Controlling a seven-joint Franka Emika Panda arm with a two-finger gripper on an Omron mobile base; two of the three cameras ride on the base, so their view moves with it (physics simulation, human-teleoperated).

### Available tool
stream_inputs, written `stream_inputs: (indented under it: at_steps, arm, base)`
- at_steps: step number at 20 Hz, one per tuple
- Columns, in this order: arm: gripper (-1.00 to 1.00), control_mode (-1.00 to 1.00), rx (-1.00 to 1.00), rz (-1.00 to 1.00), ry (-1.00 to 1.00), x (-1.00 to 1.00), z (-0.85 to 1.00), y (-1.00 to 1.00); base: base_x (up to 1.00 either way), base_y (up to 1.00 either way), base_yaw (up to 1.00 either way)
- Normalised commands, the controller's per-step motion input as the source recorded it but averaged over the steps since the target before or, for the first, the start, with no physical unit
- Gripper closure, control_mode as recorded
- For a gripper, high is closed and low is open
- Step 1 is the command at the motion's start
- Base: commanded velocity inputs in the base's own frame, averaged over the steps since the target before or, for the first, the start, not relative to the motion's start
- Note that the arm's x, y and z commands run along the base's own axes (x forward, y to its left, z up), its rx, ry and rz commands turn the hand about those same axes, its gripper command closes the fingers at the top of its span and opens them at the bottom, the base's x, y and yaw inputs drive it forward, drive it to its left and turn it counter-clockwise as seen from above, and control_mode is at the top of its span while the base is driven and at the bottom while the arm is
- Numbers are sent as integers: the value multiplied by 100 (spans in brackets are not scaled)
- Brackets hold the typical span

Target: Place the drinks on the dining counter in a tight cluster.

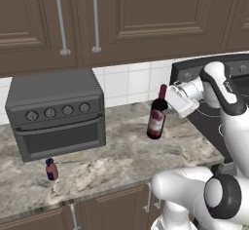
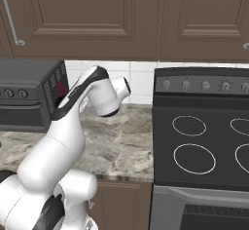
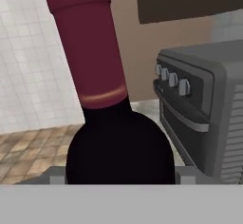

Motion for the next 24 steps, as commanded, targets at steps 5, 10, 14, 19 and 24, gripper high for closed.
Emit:
stream_inputs:
  at_steps: [5,10,14,19,24]
  arm:
    - [100,-100,0,0,-16,-40,41,0]
    - [100,-100,0,0,-8,-13,23,0]
    - [100,-100,0,0,0,0,0,0]
    - [100,-100,0,0,0,0,0,0]
    - [100,100,0,0,0,0,0,0]
  base:
    - [0,0,0]
    - [0,0,0]
    - [0,0,0]
    - [0,0,0]
    - [-36,-4,-4]
